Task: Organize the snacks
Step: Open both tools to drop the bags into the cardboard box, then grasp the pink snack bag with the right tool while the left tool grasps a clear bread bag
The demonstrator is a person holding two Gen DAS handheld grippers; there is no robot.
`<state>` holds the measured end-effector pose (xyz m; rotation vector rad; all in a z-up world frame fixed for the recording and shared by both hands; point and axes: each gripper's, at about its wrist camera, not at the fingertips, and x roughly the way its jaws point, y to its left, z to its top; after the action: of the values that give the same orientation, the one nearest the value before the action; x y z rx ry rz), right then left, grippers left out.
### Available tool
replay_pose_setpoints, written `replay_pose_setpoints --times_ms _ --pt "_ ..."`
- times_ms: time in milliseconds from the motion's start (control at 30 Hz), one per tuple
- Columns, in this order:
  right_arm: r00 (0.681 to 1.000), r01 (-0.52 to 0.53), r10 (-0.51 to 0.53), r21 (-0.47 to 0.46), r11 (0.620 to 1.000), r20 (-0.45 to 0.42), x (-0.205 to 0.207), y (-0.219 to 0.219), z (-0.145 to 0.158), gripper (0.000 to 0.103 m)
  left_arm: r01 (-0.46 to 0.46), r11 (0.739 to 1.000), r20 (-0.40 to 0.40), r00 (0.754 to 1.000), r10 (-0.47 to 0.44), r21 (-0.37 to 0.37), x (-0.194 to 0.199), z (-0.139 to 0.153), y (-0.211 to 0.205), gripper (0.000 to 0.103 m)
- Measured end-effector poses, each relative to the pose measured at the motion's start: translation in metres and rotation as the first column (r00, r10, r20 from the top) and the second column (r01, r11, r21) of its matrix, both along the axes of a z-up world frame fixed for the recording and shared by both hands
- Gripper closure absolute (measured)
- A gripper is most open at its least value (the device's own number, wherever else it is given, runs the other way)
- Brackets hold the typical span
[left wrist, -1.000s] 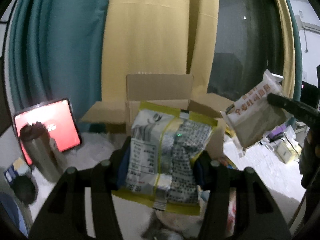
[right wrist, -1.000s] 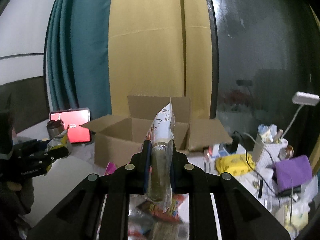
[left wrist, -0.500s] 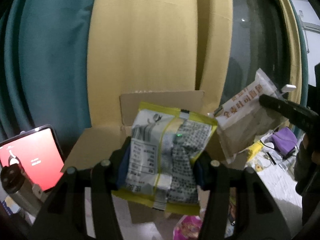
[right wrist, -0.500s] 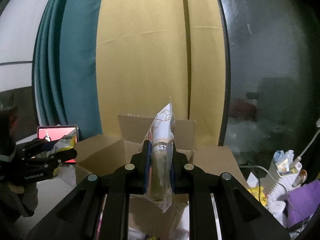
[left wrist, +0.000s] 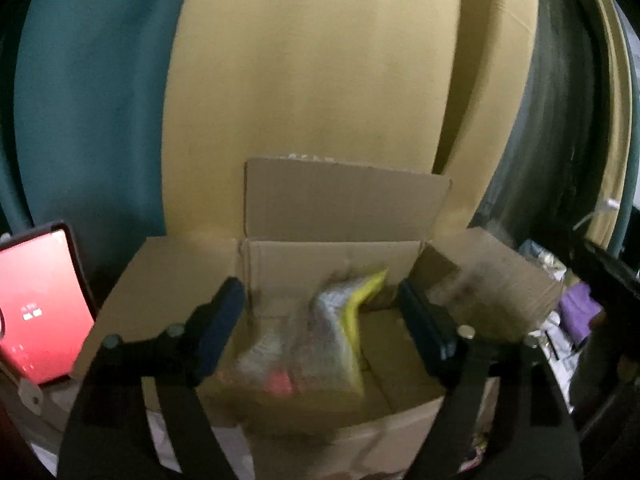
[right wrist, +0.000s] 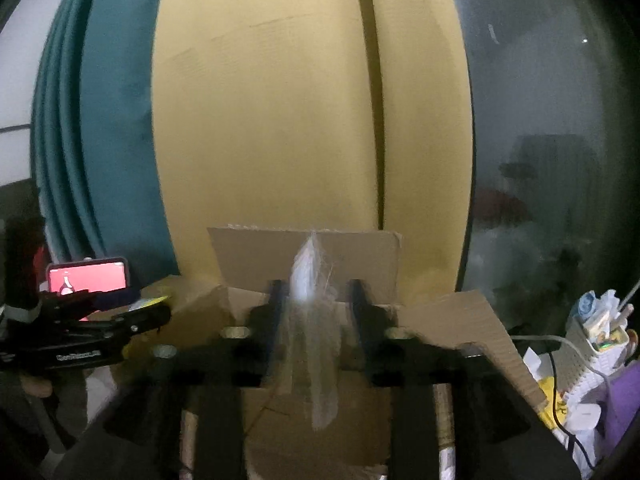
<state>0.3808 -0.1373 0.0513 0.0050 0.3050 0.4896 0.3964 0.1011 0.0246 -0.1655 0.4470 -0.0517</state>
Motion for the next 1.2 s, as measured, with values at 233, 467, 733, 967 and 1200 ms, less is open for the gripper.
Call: replay_pose_setpoints --times_ms 233,467,733,967,1200 --pt "0.999 -0.006 0.006 0.006 1.0 -0.036 -0.016 -0.005 -0.006 0.035 -0.002 0.999 0.01 1.0 0.003 -0.048 -0.019 0.0 0.006 0.015" --pt "0.989 -0.037 0.034 -0.023 0.999 -0.141 -0.047 -0.006 -0.032 0.035 0.01 0.999 0.008 1.0 -0.01 -0.042 -0.055 -0.005 0.001 0.015" --pt "0.953 -0.101 0.085 -0.041 0.994 -0.292 -0.077 0.006 -0.075 0.035 -0.003 0.999 -0.016 1.0 0.003 -0.048 -0.097 -0.021 0.006 0.015" --pt "0.887 -0.209 0.142 -0.107 0.972 -0.44 -0.09 0.037 -0.11 0.034 -0.027 0.997 -0.052 0.998 0.023 -0.072 -0.119 -0.041 0.02 0.014" --pt "0.846 -0.265 0.148 -0.164 0.95 -0.513 -0.091 0.06 -0.128 0.033 -0.043 0.995 -0.106 0.994 0.034 -0.089 -0.133 -0.063 0.029 0.014"
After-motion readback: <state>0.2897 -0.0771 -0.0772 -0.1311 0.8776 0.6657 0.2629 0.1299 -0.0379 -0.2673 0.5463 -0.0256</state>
